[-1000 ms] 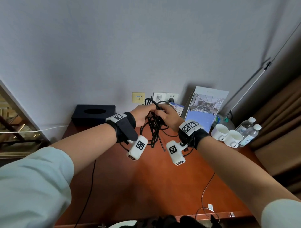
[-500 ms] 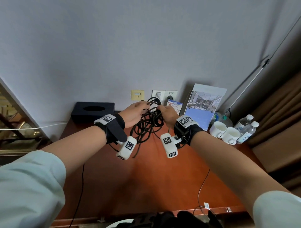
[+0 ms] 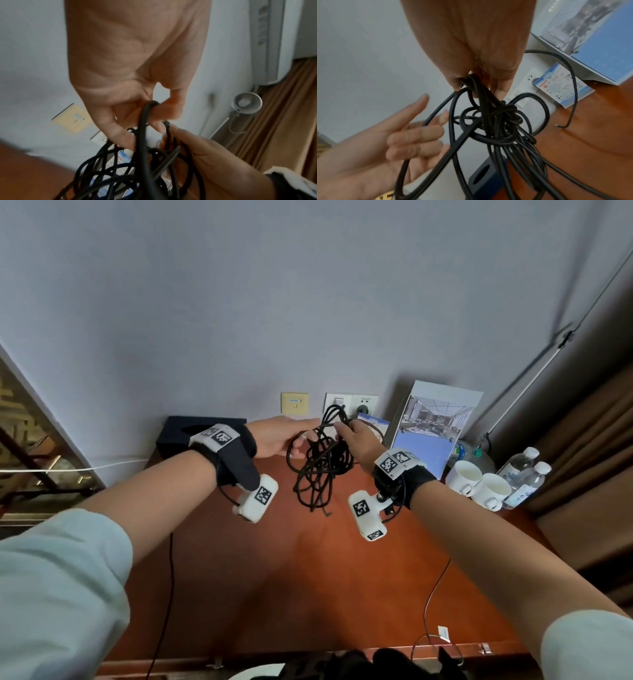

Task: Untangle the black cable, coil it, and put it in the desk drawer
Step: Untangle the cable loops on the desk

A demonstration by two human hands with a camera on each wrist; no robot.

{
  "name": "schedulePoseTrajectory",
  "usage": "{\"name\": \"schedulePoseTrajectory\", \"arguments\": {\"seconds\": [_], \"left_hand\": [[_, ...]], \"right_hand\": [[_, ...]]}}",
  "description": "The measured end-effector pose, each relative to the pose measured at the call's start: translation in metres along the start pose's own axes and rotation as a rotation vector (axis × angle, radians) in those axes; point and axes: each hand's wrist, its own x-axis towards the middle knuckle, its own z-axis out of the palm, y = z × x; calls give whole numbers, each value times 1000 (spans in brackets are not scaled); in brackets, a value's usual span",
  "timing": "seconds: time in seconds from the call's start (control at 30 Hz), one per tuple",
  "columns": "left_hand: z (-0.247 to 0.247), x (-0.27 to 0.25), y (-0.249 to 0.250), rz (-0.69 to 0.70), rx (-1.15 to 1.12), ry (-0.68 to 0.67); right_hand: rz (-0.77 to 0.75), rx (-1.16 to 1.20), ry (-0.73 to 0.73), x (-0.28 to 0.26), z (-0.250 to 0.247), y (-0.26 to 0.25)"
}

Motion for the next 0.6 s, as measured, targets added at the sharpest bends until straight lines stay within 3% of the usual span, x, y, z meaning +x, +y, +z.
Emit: {"name": "schedulePoseTrajectory", "arguments": {"seconds": [0.13, 0.23, 0.33, 0.43, 0.5, 0.6], "left_hand": [[9, 9, 7, 158, 130, 153], [7, 12, 1, 212, -101, 159], [-7, 5, -5, 254, -420, 90], [-26, -7, -13, 241, -584, 7], [-34, -11, -21, 162, -534, -41], [-32, -11, -30, 11, -95, 48]], "right_hand": [[44, 71, -42, 1, 4, -3], [148, 200, 16, 14, -6, 11], [255, 419, 199, 8, -22, 15], [312, 589, 379, 9, -27, 28], [307, 497, 363, 14, -25, 37], [262, 138, 231, 18, -19, 41]]}}
